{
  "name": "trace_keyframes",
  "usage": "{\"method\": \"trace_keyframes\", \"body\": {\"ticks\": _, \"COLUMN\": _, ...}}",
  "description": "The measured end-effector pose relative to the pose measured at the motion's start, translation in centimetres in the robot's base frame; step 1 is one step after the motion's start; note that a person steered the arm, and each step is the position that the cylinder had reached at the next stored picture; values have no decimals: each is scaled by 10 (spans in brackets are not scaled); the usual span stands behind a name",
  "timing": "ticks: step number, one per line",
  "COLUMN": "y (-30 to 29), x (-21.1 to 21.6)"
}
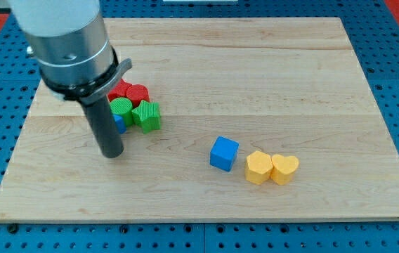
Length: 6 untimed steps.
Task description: Move your arm to the yellow heart
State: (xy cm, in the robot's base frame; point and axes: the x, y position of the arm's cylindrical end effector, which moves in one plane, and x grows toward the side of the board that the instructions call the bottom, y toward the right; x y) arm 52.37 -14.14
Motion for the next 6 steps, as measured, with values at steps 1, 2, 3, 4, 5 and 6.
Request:
{"method": "trace_keyframes", "body": {"ticks": 1, "y": -9, "x": 17}}
{"method": "trace_keyframes", "body": {"ticks": 2, "y": 109, "x": 7}}
{"method": "trace_keyframes", "body": {"ticks": 3, "y": 147, "x": -32}}
{"method": "trace_keyframes", "body": {"ticks": 4, "y": 178, "x": -54}}
{"method": "trace_keyframes", "body": {"ticks": 5, "y": 276, "x": -20}}
{"method": "trace_keyframes", "body": {"ticks": 6, "y": 361, "x": 17}}
